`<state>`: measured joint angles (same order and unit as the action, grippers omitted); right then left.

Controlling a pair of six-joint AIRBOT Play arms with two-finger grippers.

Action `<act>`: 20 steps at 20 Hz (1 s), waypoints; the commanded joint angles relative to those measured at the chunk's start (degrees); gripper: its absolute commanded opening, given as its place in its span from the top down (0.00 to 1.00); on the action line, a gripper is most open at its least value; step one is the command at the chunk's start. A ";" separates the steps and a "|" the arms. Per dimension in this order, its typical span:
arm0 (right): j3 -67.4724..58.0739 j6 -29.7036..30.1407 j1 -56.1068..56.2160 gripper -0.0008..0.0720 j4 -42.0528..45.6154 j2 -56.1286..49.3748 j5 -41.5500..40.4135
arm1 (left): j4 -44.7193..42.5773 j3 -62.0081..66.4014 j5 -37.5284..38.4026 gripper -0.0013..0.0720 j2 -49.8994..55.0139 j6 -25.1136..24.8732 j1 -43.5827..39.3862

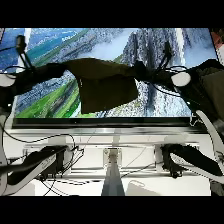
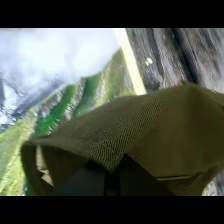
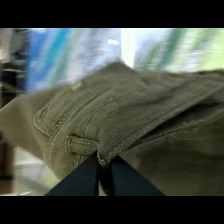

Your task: Fold the clothes and pants, and hang the long-sleeved shirts on hangers.

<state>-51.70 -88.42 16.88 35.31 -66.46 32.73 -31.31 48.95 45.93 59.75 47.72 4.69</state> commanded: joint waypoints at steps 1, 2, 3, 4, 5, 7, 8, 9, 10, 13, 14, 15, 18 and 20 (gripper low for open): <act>-2.49 -0.37 -2.89 0.92 8.81 -4.85 5.11 | -0.22 0.72 7.61 0.93 3.30 0.74 -1.53; -3.61 -0.31 -4.68 0.92 11.96 -4.72 11.06 | -3.10 0.72 13.51 0.93 2.69 2.60 -0.96; -4.74 1.11 -6.51 0.92 14.56 -4.74 18.18 | -7.58 0.70 20.52 0.93 2.32 5.60 -0.55; -5.44 4.28 -8.31 0.92 16.57 -4.74 25.11 | -12.66 0.52 27.26 0.93 2.36 9.49 -0.55; -5.49 6.97 -9.66 0.92 18.08 -4.81 32.61 | -16.65 -0.11 32.26 0.93 2.60 12.63 -1.09; -5.46 8.70 -10.40 0.92 23.78 -5.44 42.75 | -21.29 -3.67 35.76 0.93 2.99 15.19 -2.97; -5.01 8.72 -10.38 0.92 26.49 -5.68 45.81 | -21.16 -6.45 35.52 0.92 3.28 15.32 -3.89; -4.11 9.09 -10.40 0.92 27.21 -5.81 47.89 | -20.92 -8.92 35.19 0.92 3.65 15.30 -4.76; -3.06 10.91 -10.38 0.92 27.08 -5.81 49.16 | -20.98 -11.08 34.40 0.89 4.07 15.26 -5.55; -0.59 14.45 -10.16 0.02 26.73 -5.84 46.03 | -20.74 -14.60 27.93 0.01 5.66 15.34 -6.19; -0.57 14.34 -10.16 0.02 26.86 -5.86 42.29 | -20.52 -14.58 24.59 0.03 6.23 15.30 -6.21; -0.59 14.19 -10.16 0.02 26.69 -5.84 38.49 | -20.00 -14.58 21.33 0.03 6.67 15.32 -6.27; -0.68 11.19 -10.16 0.05 26.82 -5.92 30.34 | -14.19 -14.56 16.83 0.03 7.74 15.30 -6.25; -0.68 5.64 -10.25 0.05 27.71 -6.97 24.26 | -11.80 -14.53 16.52 0.03 8.22 15.28 -6.25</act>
<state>-52.53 -77.41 6.74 61.78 -72.62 65.89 -47.11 34.76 65.65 67.13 62.87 -1.45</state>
